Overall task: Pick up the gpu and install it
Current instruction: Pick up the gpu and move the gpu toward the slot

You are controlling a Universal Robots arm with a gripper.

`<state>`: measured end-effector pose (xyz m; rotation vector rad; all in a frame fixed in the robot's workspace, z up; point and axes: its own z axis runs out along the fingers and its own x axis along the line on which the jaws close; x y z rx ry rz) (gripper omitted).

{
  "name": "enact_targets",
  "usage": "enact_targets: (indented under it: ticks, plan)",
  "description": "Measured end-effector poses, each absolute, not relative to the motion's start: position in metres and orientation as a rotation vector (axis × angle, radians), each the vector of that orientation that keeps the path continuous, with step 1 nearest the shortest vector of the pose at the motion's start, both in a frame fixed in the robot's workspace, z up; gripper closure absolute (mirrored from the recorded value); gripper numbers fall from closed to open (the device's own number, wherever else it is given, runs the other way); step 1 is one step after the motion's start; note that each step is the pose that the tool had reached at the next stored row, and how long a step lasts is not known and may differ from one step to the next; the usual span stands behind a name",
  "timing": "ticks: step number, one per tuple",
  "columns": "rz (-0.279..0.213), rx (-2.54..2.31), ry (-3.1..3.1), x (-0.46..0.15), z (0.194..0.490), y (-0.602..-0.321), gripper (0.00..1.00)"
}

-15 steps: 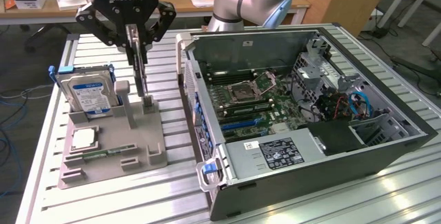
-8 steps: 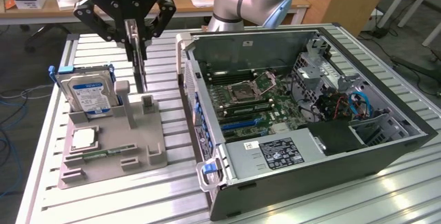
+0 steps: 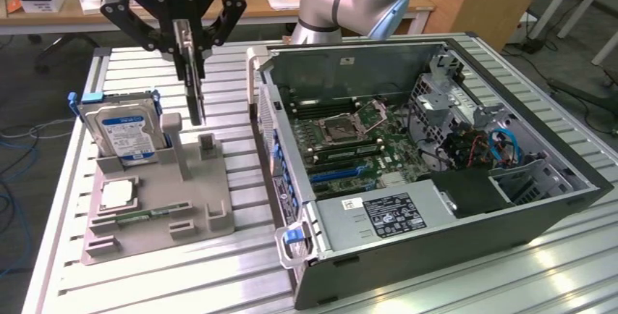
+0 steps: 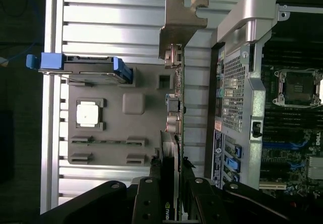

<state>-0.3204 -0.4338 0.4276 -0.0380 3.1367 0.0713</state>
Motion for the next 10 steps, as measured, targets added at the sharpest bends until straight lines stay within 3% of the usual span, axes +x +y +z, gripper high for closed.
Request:
enact_targets:
  ticks: [10]
  plan:
    - [0.088,-0.043,3.136,-0.3137,0.4286,-0.4338,0.74]
